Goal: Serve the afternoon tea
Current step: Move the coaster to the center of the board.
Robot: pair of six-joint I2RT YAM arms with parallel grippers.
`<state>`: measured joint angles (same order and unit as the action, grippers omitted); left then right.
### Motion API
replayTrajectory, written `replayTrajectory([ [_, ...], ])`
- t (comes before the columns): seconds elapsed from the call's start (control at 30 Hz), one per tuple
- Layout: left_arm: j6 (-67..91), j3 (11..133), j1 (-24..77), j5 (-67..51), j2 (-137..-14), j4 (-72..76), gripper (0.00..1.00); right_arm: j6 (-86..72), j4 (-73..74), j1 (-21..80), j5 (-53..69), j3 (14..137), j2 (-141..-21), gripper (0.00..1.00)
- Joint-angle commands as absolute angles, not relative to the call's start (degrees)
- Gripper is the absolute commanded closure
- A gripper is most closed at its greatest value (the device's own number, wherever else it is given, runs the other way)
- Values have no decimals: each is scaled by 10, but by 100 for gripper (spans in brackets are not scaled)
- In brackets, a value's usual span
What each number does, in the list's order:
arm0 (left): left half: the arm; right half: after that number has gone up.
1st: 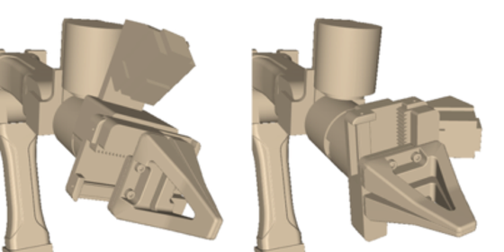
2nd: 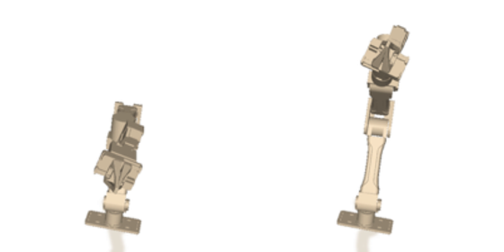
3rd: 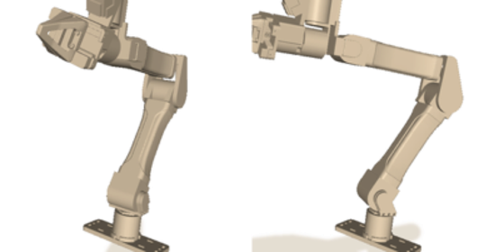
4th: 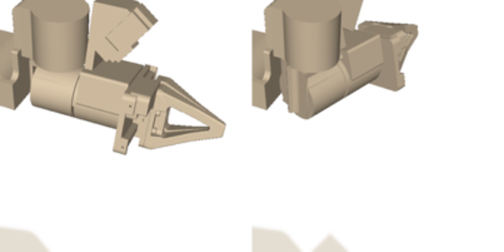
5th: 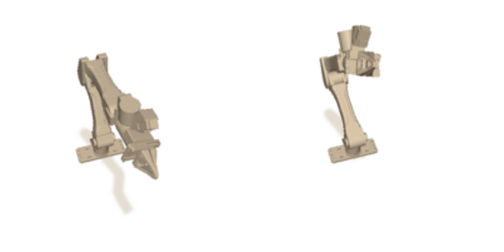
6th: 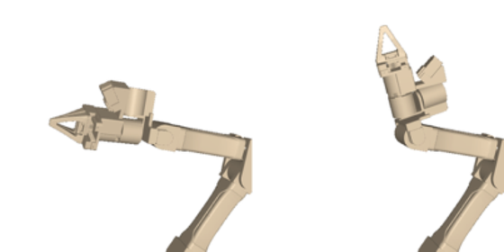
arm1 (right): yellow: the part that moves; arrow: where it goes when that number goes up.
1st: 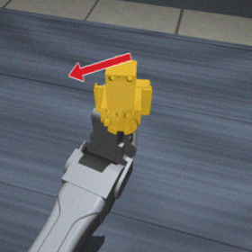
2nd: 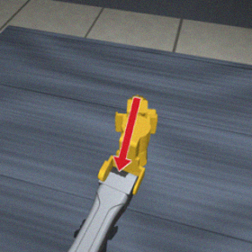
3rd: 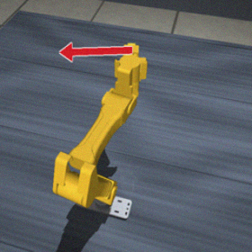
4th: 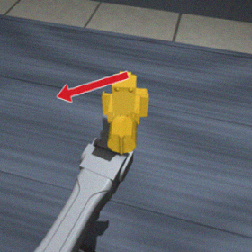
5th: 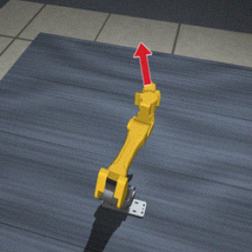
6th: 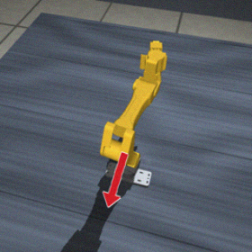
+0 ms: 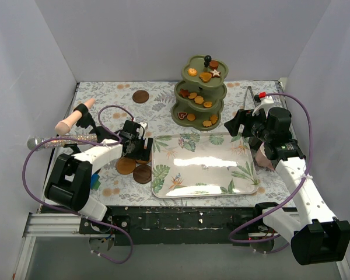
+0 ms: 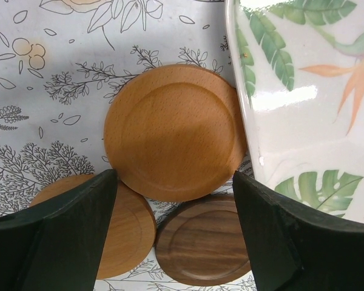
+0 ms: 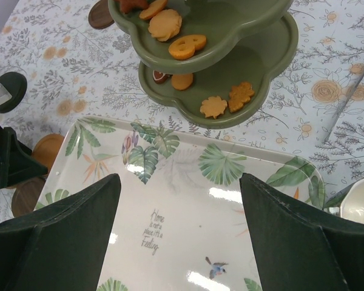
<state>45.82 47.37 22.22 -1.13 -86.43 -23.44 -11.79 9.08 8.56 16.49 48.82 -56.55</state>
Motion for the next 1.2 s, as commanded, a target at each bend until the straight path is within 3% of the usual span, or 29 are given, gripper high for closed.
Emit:
replayTrajectory([
  [0.0, 453, 475, 227, -14, -856, -236, 23, -113, 82, 87, 171, 479, -556, 12],
  [0.33, 442, 489, 257, 40, -890, -248, 26, -114, 82, 87, 173, 479, -555, 12],
  [0.5, 441, 490, 259, 42, -898, -251, 19, -114, 81, 88, 175, 480, -559, 12],
  [0.67, 453, 504, 259, 105, -943, -267, 27, -117, 77, 87, 178, 479, -561, 12],
  [1.17, 491, 533, 222, 209, -974, -268, 28, -117, 69, 87, 180, 456, -558, 12],
])
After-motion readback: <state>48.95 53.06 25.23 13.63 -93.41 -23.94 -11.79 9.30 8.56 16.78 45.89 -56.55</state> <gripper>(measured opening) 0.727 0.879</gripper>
